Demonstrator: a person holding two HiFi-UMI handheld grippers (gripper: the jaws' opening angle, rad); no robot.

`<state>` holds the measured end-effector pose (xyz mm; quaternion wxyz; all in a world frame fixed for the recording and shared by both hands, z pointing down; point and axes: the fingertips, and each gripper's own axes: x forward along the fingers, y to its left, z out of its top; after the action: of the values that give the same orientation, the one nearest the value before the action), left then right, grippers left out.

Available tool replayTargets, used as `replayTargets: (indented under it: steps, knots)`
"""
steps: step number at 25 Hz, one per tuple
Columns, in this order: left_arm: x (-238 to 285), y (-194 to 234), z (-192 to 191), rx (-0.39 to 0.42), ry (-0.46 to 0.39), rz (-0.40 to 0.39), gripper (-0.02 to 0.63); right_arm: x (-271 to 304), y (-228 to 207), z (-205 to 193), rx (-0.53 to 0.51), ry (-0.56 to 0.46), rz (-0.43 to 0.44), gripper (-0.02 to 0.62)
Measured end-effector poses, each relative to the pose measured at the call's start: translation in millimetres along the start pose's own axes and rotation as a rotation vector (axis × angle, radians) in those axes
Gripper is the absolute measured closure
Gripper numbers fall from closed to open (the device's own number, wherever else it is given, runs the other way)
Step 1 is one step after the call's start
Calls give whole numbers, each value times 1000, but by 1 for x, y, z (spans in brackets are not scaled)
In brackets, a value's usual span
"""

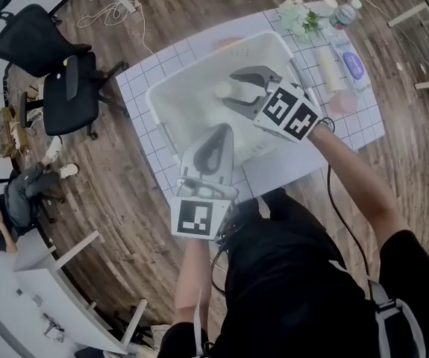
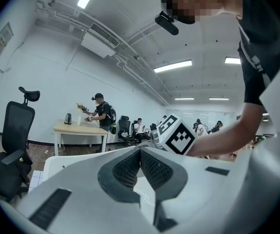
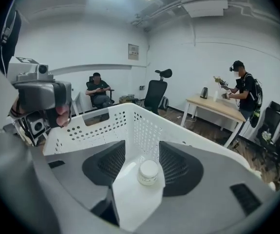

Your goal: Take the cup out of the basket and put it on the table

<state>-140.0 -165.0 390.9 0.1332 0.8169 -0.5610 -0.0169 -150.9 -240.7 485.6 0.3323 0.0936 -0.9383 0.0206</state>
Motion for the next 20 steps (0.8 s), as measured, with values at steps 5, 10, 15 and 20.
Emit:
replayTargets:
  steps: [5, 10, 15, 20]
  knots:
    - [6, 7, 1, -12, 3, -6, 597, 28, -6, -18, -36, 90, 51, 364]
    - [9, 12, 2, -23, -5, -10, 597, 54, -6, -40, -32, 152, 78, 334]
    - [14, 14, 0, -31, -2, -12, 597, 77, -7, -60, -28, 178, 95, 328]
    - [16, 16, -2, -34, 8, -14, 597, 89, -11, -76, -41, 206, 72, 325]
